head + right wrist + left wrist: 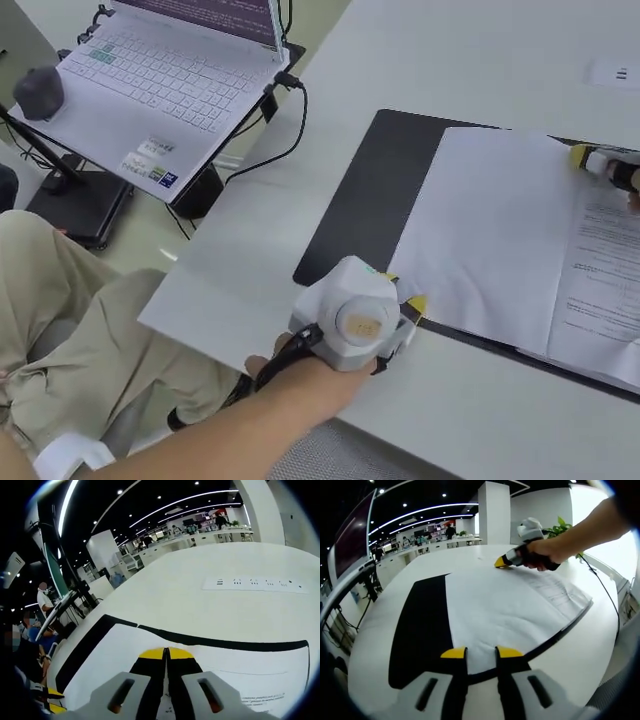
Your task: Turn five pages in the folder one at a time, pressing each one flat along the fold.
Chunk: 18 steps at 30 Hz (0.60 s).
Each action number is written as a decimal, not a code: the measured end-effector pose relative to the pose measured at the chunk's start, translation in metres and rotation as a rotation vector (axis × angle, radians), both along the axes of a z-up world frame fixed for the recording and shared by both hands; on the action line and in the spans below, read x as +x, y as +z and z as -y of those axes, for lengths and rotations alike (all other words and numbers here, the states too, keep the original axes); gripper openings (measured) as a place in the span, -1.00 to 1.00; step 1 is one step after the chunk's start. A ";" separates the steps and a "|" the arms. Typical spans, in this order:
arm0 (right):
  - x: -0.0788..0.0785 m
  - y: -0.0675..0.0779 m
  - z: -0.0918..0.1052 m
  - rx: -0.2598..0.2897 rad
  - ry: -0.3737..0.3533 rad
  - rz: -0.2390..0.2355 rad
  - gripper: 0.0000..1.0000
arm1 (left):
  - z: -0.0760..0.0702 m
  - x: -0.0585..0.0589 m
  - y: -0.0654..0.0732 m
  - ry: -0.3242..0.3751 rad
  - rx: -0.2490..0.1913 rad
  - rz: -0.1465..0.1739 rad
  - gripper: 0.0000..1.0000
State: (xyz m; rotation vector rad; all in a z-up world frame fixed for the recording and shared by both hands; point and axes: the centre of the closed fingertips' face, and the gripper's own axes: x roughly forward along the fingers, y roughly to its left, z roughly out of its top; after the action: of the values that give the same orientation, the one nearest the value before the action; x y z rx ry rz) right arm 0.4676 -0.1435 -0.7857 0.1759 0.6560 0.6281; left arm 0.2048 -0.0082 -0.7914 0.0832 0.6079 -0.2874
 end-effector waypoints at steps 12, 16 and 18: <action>-0.039 0.005 -0.001 -0.003 0.021 -0.009 -1.00 | -0.001 0.000 0.000 0.004 -0.005 0.000 -0.60; -0.044 0.004 0.000 -0.003 0.025 -0.011 -1.00 | -0.001 0.000 0.000 0.004 -0.006 0.003 -0.60; -0.048 0.004 0.000 -0.008 0.030 -0.010 -1.00 | -0.001 0.000 0.000 0.005 -0.008 0.005 -0.60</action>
State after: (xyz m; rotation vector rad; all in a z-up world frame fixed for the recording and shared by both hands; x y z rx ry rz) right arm 0.4192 -0.1436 -0.7820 0.1623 0.6712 0.6533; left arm 0.2045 -0.0072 -0.7917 0.0745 0.6017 -0.2847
